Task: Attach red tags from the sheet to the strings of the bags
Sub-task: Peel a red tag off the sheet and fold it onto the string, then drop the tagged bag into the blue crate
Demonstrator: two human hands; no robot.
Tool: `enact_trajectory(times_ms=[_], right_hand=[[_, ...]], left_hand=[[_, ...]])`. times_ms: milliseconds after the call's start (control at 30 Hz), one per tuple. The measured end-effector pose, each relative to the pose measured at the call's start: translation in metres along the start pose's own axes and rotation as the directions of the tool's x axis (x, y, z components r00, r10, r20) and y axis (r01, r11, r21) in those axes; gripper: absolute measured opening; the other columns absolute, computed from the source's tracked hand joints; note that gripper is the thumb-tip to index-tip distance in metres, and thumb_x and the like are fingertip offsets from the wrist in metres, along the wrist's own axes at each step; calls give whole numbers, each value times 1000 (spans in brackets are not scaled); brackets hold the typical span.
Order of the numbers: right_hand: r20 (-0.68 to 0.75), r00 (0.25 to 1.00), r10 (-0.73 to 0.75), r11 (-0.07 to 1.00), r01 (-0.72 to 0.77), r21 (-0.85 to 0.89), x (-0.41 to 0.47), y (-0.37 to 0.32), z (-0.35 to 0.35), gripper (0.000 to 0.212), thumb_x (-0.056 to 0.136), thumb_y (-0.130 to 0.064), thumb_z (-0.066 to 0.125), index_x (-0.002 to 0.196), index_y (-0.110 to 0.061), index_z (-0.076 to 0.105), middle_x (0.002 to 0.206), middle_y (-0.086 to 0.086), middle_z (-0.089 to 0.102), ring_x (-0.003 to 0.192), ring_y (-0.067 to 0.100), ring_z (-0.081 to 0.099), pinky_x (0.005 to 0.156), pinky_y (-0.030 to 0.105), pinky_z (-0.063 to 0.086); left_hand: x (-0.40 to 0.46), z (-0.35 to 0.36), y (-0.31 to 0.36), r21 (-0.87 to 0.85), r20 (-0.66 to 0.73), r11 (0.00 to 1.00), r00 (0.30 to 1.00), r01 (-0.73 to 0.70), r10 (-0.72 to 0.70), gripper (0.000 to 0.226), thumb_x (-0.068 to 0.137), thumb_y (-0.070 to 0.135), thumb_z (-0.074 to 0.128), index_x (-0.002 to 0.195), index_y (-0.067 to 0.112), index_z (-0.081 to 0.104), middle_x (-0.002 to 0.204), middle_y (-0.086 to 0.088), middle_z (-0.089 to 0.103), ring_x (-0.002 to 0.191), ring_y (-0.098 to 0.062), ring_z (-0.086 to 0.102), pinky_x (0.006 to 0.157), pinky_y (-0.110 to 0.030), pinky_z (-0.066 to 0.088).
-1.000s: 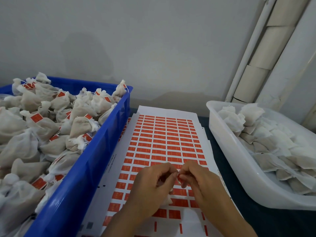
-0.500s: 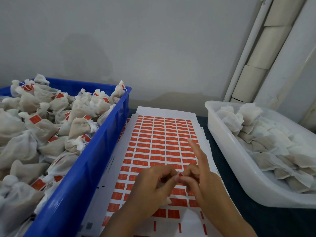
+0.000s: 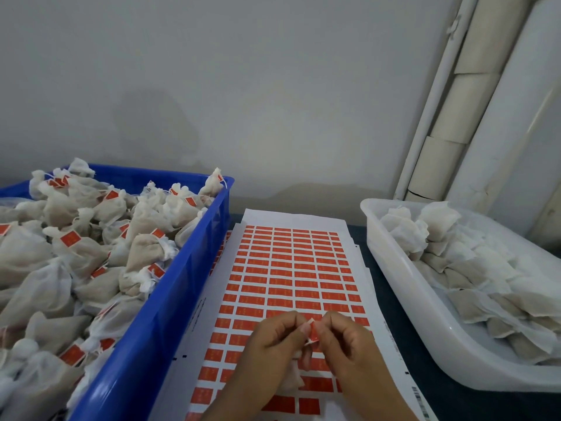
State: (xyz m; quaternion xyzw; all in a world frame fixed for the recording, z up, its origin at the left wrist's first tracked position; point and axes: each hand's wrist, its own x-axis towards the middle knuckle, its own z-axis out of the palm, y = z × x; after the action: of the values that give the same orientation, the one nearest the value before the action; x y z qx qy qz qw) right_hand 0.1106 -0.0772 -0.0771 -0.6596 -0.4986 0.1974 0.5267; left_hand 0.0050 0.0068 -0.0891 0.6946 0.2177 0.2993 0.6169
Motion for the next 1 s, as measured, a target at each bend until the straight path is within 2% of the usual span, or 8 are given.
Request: enact_trajectory(times_ms=[133, 333, 500, 567, 667, 733, 833, 1000], right_hand=[[-37, 999, -23, 997, 20, -71, 2, 3, -3, 17, 89, -23, 52, 73, -23, 55, 66, -11, 62, 77, 0, 60, 69, 10, 47], [60, 998, 30, 999, -32, 36, 2, -1, -8, 16, 88, -26, 51, 76, -17, 55, 62, -15, 61, 59, -2, 58, 58, 9, 44], [-4, 1000, 30, 998, -30, -59, 3, 4, -7, 14, 89, -14, 57, 76, -16, 57, 75, -5, 66, 79, 7, 63, 73, 11, 49], [-21, 997, 72, 995, -73, -63, 4, 4, -9, 12, 88, -14, 58, 76, -14, 57, 77, -7, 67, 78, 7, 64, 69, 8, 47], [-56, 984, 170, 983, -165, 82, 7, -1, -16, 15, 85, -19, 62, 78, -7, 57, 76, -5, 71, 71, 9, 68, 64, 13, 49], [-47, 975, 219, 968, -210, 139, 8, -6, -19, 19, 84, -22, 62, 79, -4, 57, 72, -3, 72, 64, 12, 69, 60, 21, 52], [15, 978, 208, 974, -208, 85, 8, -12, -18, 18, 86, -21, 59, 78, -6, 58, 61, -4, 69, 52, 9, 64, 56, 18, 49], [59, 981, 184, 957, -193, 219, 13, -29, -15, 21, 88, -16, 55, 78, 1, 60, 58, 11, 65, 48, 21, 60, 50, 21, 52]], left_hand=[[0, -1, 2, -56, 49, 997, 998, 47, -44, 18, 91, 14, 53, 76, 11, 62, 61, 6, 62, 58, -5, 59, 61, -16, 48], [-3, -3, 7, 34, 50, 998, 998, -49, 47, 12, 87, 5, 58, 77, 11, 62, 64, 6, 65, 65, -9, 62, 65, -17, 49], [-1, 1, 13, 162, 18, 985, 998, 60, -64, 10, 88, 12, 60, 80, 19, 63, 72, 10, 67, 74, -6, 64, 71, -17, 51], [-2, 4, 15, 352, -43, 921, 986, 168, -163, 4, 86, 30, 63, 83, 29, 61, 84, 17, 66, 85, -3, 62, 80, -17, 50], [-15, 0, 13, 561, -94, 787, 965, 255, -246, 37, 76, 56, 61, 104, 32, 55, 105, 17, 62, 98, -8, 59, 82, -13, 45], [-22, -3, 17, 628, -97, 737, 965, 250, -245, 42, 80, 55, 53, 115, 32, 49, 113, 13, 61, 107, -10, 56, 88, -16, 43], [-22, -4, 33, 626, -207, 684, 925, 375, -317, 41, 92, 42, 49, 131, 28, 46, 135, 9, 49, 125, -12, 46, 107, -28, 33], [-25, -5, 64, 724, -292, 559, 914, 404, -282, 25, 90, 39, 53, 113, 30, 58, 116, 6, 60, 103, -13, 57, 92, -27, 42]])
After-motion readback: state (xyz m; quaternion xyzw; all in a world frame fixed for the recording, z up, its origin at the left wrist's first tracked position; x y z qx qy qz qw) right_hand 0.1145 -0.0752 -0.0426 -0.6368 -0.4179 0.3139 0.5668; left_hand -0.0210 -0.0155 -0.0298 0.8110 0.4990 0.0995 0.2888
